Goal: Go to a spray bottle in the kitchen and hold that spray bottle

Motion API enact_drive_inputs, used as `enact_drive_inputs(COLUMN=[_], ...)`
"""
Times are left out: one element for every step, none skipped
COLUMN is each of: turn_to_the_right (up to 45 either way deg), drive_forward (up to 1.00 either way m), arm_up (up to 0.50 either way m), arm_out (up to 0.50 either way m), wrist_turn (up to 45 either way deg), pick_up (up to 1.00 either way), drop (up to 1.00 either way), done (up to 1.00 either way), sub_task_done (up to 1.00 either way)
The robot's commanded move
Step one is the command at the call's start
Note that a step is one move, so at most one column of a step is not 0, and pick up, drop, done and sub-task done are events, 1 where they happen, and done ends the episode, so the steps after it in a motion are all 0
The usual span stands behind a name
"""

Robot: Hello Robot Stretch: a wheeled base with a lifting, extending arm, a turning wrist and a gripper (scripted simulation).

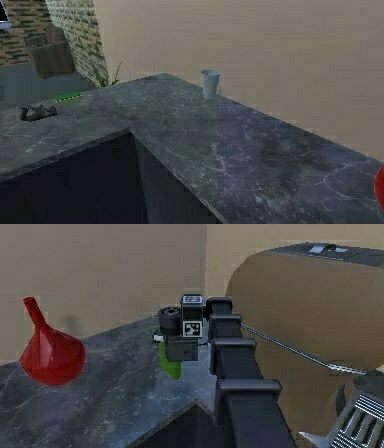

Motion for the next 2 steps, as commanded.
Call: enact_drive_inputs(turn_to_the_right=[0.0, 0.0], drive_forward=[0.0, 0.0], arm_up=[0.0, 0.0], arm_out=[0.0, 0.0], wrist_turn=[0.0, 0.0], pick_up=[1.0, 0.0], drop=[0.0, 0.0], done=[0.0, 1.0], sub_task_done=[0.0, 0.0])
